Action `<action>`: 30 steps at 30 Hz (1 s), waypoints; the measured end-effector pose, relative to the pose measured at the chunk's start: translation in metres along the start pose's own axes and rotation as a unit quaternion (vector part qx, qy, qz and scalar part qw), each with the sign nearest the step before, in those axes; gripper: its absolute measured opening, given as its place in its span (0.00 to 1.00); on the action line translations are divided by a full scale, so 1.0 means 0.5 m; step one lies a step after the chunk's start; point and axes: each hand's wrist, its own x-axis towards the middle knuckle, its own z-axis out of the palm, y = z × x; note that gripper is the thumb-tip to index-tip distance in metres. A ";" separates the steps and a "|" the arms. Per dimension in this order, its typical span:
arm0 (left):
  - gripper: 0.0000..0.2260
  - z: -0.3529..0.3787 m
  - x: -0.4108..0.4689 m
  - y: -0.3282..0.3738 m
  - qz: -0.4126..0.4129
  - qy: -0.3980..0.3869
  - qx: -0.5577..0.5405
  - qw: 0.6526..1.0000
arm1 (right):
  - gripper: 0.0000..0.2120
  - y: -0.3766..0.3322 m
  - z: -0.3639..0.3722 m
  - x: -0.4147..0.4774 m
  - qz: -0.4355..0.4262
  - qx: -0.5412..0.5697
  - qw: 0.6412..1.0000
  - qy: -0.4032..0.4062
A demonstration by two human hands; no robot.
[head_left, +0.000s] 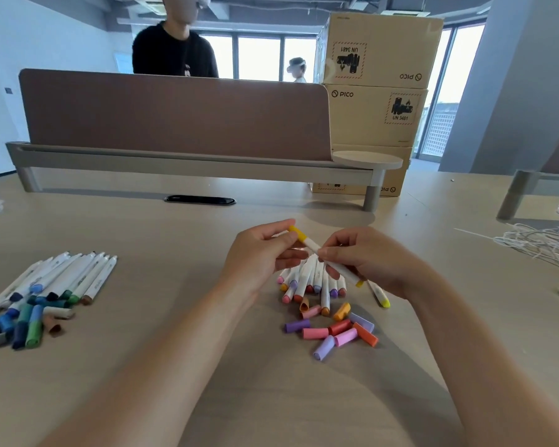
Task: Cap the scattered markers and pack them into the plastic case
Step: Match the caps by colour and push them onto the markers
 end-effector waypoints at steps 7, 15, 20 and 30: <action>0.09 0.038 0.004 0.039 0.026 -0.033 0.207 0.978 | 0.11 0.069 -0.027 0.046 0.161 -0.175 0.962 0.132; 0.05 0.059 0.018 0.024 0.071 -0.043 0.283 0.955 | 0.13 0.094 -0.018 0.062 0.235 -0.254 0.925 0.155; 0.04 0.054 0.015 0.015 0.098 -0.063 0.347 0.931 | 0.05 0.079 0.007 0.073 0.151 -0.253 0.939 0.176; 0.04 0.044 0.010 0.002 0.123 -0.092 0.415 0.897 | 0.09 0.035 0.043 0.075 0.161 -0.379 0.910 0.049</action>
